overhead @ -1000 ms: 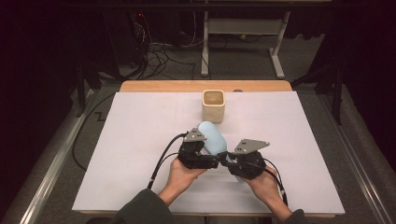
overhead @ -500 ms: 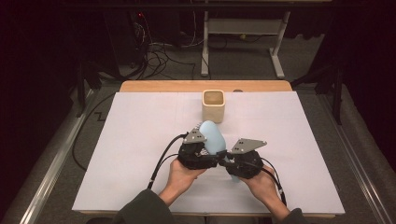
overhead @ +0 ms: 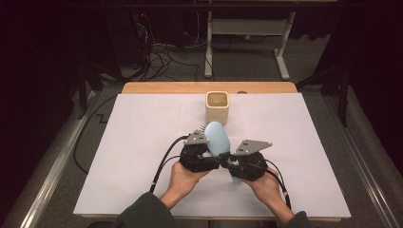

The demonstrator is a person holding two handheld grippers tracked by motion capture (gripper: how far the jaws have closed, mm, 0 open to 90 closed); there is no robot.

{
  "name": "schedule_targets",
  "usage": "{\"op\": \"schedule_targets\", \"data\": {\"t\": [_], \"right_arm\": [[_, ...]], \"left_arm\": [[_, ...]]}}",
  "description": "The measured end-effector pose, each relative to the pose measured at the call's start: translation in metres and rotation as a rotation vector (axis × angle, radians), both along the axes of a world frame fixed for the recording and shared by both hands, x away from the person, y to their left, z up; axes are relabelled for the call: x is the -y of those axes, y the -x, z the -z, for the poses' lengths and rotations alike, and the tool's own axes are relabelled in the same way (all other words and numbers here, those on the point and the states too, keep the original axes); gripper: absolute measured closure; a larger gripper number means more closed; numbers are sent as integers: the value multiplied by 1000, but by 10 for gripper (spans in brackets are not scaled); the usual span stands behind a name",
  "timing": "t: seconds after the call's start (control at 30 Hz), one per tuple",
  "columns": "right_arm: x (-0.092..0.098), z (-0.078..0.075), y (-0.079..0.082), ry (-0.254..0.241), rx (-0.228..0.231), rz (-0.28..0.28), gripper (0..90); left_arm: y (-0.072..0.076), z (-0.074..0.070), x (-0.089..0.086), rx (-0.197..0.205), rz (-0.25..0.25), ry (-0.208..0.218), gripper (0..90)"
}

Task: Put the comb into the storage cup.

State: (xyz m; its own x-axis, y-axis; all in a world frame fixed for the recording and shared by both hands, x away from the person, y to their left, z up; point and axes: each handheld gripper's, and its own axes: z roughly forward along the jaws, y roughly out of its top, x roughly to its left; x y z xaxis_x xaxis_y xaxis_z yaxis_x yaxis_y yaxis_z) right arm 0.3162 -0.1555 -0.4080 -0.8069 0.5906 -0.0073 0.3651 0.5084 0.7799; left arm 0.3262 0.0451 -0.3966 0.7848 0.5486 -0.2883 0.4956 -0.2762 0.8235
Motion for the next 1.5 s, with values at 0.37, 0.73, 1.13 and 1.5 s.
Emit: {"op": "schedule_targets", "data": {"t": [0.37, 0.73, 1.13, 1.5], "right_arm": [[1, -3, 1, -51, -12, -32, 702], [0, -3, 1, -72, -30, -37, 690], [1, -2, -1, -95, -55, -29, 557], [3, 1, 1, -117, -4, -25, 399]], "left_arm": [[1, -7, -6, -16, 31, 12, 544], [2, -9, -8, -7, 37, 9, 554], [-2, -14, -19, 3, 3, 16, 558], [-5, -19, -32, 22, -35, 8, 557]]}}
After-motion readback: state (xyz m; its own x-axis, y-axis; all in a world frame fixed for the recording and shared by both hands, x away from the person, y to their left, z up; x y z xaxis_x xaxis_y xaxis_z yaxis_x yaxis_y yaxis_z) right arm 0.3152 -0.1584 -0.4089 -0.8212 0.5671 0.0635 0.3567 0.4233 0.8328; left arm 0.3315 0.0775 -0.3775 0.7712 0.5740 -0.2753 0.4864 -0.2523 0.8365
